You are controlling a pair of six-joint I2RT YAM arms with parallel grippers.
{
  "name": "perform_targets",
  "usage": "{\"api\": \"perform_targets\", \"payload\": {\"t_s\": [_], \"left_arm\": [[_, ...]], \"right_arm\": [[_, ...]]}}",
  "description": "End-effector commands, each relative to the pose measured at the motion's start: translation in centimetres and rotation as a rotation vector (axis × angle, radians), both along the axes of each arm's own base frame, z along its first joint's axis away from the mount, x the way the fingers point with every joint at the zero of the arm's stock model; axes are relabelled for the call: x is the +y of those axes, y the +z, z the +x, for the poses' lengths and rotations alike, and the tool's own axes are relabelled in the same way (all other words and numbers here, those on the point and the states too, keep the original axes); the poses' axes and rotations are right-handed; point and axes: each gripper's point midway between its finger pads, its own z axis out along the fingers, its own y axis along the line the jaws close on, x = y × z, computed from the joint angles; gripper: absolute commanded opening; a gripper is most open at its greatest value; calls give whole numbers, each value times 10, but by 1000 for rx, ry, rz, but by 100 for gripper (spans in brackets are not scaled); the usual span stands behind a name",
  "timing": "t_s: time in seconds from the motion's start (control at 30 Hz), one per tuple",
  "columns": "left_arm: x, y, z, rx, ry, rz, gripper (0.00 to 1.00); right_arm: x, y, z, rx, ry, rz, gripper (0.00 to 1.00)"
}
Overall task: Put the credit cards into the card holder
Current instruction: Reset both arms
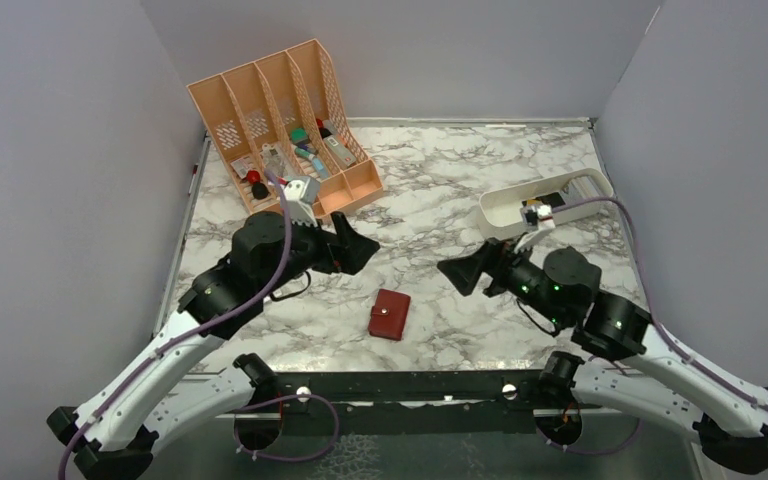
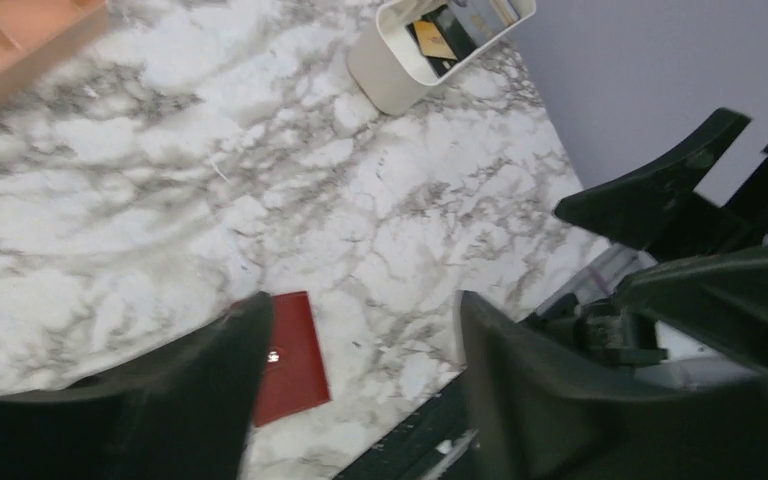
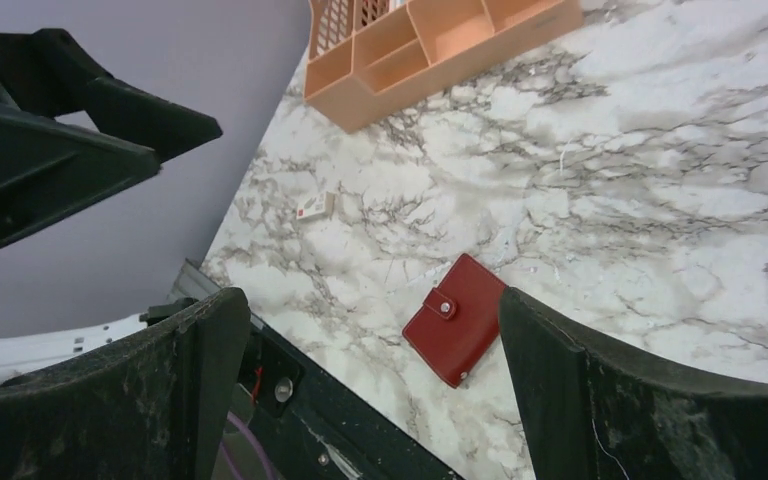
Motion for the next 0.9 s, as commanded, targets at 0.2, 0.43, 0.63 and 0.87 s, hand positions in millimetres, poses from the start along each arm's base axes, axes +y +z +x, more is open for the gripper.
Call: {"api": "perform_targets", "payload": {"t_s": [0.2, 0.43, 0.63, 0.87], "left_arm": [[43, 18, -15, -103, 98, 14, 99], [45, -15, -20, -33, 111, 17, 99], [46, -23, -18, -20, 123, 30, 99], [45, -27, -16, -18, 119, 49, 99]], "right_arm": [[-73, -14, 0, -26, -218, -97, 99], [-84, -8, -2, -50, -244, -90, 99], [-81, -10, -1, -51, -234, -106, 99], [-78, -19, 3, -35, -238, -144, 99]]}}
